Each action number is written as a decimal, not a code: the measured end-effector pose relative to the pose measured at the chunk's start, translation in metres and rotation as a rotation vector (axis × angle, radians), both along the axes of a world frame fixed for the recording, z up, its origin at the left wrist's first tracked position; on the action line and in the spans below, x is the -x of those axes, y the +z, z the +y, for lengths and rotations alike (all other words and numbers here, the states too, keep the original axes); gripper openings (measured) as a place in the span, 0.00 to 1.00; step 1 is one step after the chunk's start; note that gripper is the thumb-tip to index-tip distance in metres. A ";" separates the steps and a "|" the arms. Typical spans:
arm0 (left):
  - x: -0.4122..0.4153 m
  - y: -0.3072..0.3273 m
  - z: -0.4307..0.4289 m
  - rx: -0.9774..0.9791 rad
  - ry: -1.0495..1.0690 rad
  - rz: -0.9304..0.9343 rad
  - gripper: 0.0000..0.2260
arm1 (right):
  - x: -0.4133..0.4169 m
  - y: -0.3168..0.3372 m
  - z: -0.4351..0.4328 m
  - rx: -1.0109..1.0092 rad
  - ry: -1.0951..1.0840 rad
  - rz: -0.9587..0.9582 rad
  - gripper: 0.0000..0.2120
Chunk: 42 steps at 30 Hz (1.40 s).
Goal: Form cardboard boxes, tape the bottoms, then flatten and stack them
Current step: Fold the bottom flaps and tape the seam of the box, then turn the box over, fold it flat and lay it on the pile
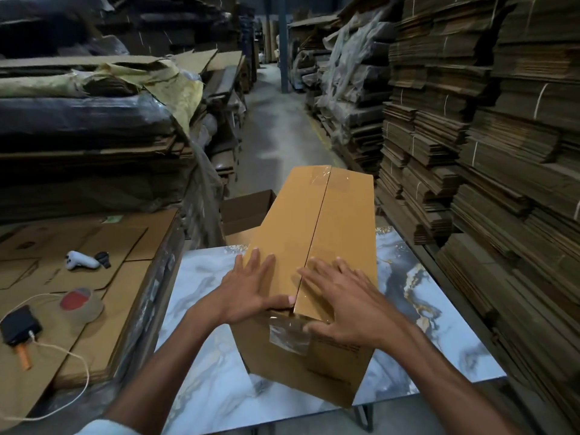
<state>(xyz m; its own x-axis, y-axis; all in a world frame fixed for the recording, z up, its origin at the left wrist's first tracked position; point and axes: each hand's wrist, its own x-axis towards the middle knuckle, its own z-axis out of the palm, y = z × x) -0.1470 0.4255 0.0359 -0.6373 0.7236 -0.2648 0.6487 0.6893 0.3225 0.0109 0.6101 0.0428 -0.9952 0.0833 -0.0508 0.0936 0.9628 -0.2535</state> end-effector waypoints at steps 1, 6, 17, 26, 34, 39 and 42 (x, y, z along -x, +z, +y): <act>0.000 0.001 -0.002 0.004 -0.018 -0.004 0.50 | -0.003 -0.001 0.001 0.006 -0.012 0.055 0.43; 0.003 -0.001 -0.003 0.012 -0.018 0.014 0.63 | -0.027 -0.014 0.008 0.206 -0.169 0.679 0.31; -0.007 0.021 -0.001 -0.572 0.093 0.079 0.32 | -0.047 -0.025 0.027 0.637 -0.655 1.249 0.18; -0.024 -0.006 -0.026 -1.172 0.780 -0.281 0.21 | -0.044 -0.009 0.088 0.800 -0.783 1.259 0.17; -0.072 0.014 0.004 -1.160 0.610 -0.276 0.20 | 0.003 0.026 0.025 0.035 -0.155 0.687 0.17; -0.087 0.018 0.009 -1.145 0.428 -0.292 0.16 | 0.035 0.032 -0.011 0.673 -0.015 0.132 0.33; -0.080 0.022 0.011 -1.124 0.360 -0.262 0.14 | 0.036 0.030 -0.021 0.316 0.156 0.027 0.53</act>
<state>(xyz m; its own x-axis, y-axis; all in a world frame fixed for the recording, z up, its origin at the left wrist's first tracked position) -0.0669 0.4360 0.0584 -0.8711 0.4244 0.2472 0.3025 0.0670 0.9508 -0.0247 0.5889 0.0728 -0.9961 -0.0850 -0.0230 -0.0590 0.8384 -0.5419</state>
